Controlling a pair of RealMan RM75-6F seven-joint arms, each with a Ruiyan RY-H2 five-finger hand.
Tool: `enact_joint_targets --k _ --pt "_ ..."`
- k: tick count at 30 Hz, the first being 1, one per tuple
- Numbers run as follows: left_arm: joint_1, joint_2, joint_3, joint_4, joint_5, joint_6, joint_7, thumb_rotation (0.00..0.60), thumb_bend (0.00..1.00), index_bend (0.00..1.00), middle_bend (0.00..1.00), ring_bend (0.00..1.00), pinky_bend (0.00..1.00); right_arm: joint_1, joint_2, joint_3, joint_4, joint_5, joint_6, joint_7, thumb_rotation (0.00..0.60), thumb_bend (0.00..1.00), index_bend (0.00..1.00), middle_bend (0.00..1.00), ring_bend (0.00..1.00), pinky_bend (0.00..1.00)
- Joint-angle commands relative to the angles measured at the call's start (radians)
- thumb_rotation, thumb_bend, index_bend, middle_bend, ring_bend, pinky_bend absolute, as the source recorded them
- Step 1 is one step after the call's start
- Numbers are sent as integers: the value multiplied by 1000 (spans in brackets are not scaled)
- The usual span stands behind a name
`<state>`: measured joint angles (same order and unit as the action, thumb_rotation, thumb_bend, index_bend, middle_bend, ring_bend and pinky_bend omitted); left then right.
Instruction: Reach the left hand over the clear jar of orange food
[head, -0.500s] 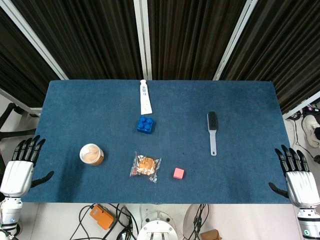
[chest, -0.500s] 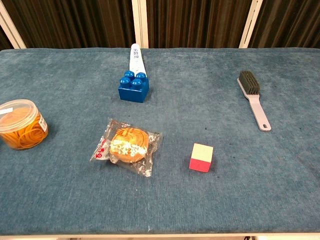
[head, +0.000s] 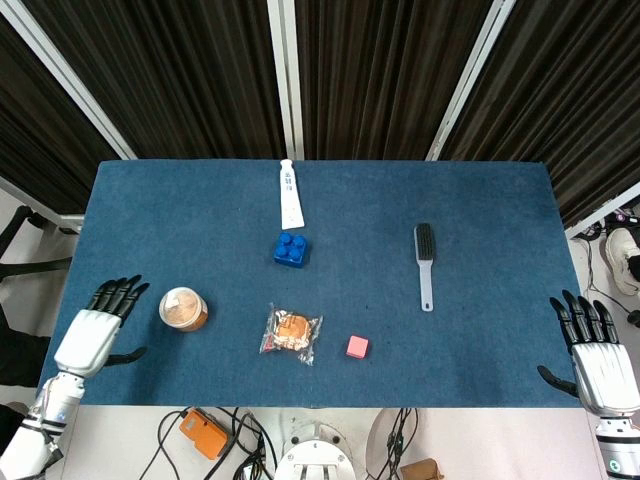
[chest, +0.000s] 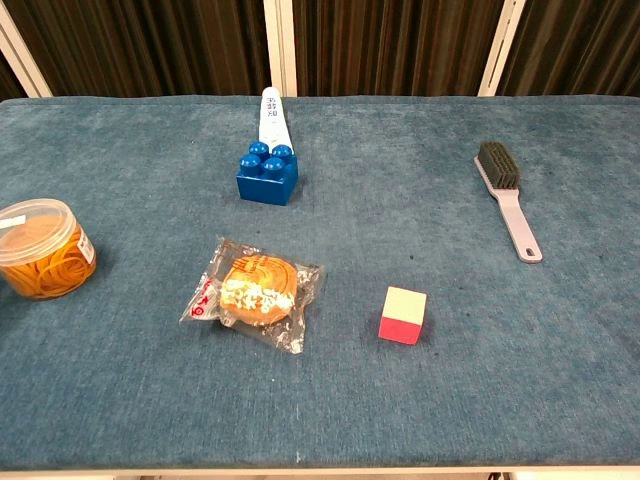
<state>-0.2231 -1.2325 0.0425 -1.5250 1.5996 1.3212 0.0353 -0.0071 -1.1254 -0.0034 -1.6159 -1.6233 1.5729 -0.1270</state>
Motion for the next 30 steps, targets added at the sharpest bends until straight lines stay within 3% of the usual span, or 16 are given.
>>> enact_joint_targets --k 1,9,15,18,20,23,26,30 --pt "-122 -45 -30 -10 -73 -206 73 600 100 0 0 0 68 2 5 0 0 -1 -2 11 600 207 0 0 0 0" --pt "-189 -108 -71 17 -203 -331 161 600 106 0 0 0 69 0 15 1 4 -4 4 31 600 208 0 0 0 0" --pt "-201 -124 -84 25 -263 -346 191 600 224 32 15 4 162 -5 15 0 5 -11 13 35 600 207 0 0 0 0" --pt "-202 -136 -87 31 -267 -330 198 600 307 198 170 112 306 -5 14 0 5 -10 12 33 600 207 0 0 0 0" --pt "-201 -144 -88 34 -262 -314 198 600 353 313 332 245 408 -4 13 0 4 -9 10 30 600 208 0 0 0 0" --pt "-201 -153 -91 36 -257 -294 206 600 422 411 458 354 495 -3 12 1 3 -8 7 27 600 208 0 0 0 0" --pt "-202 -167 -99 42 -230 -255 197 600 473 491 536 423 556 -4 12 1 2 -7 7 27 600 207 0 0 0 0" --pt "-219 -181 -124 30 -180 -202 184 600 471 502 558 446 579 -4 12 3 2 -5 7 28 600 208 0 0 0 0"
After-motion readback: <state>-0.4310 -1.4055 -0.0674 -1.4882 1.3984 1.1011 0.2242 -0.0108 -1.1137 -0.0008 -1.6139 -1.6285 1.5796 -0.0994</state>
